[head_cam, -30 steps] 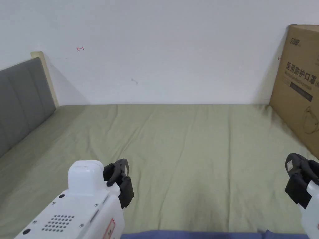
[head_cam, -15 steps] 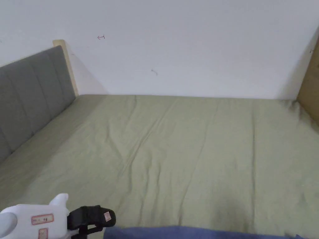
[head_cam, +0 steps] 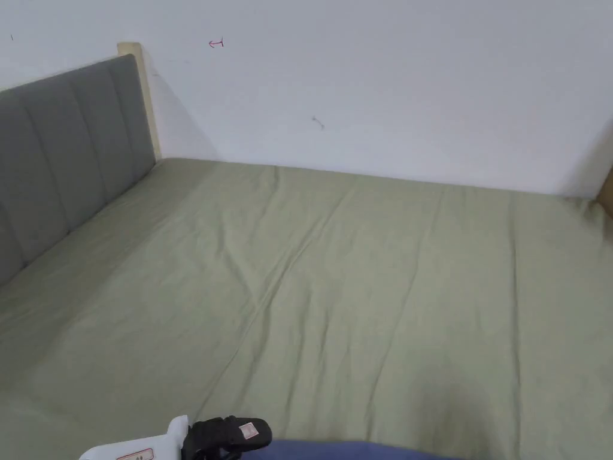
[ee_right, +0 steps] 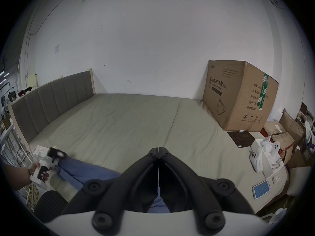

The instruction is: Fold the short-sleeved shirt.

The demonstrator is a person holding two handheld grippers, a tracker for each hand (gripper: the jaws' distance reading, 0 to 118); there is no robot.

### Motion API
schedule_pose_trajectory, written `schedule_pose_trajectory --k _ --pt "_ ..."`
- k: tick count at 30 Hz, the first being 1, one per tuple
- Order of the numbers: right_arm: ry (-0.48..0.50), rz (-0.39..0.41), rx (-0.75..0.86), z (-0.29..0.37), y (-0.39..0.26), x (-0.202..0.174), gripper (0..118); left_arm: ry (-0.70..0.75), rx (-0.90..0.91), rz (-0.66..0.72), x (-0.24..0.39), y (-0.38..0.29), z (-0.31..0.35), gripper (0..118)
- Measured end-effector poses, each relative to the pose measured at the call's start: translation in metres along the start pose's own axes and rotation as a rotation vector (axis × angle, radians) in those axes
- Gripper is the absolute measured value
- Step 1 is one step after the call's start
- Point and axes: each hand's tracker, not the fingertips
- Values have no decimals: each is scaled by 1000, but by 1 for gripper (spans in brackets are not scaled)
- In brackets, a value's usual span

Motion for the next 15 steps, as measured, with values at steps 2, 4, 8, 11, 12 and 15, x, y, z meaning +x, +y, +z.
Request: schedule_pose_trajectory --k 2,4,8,11,12,15 --pt "13 1 -8 -1 1 -3 0 68 44 -57 -2 2 -2 7" --pt "26 -4 -8 -1 2 -6 0 282 65 -75 -23 -12 22 7" --pt "29 -2 -16 -8 2 -7 0 375 50 -250 37 -5 15 8" --pt "53 -38 -13 -10 2 -6 0 705 132 -429 76 -15 33 8" --pt "58 -51 -9 -10 1 -3 0 791 181 -458 88 -19 41 8" --pt "75 -68 -4 -10 -5 1 0 1151 369 -591 115 -32 48 8"
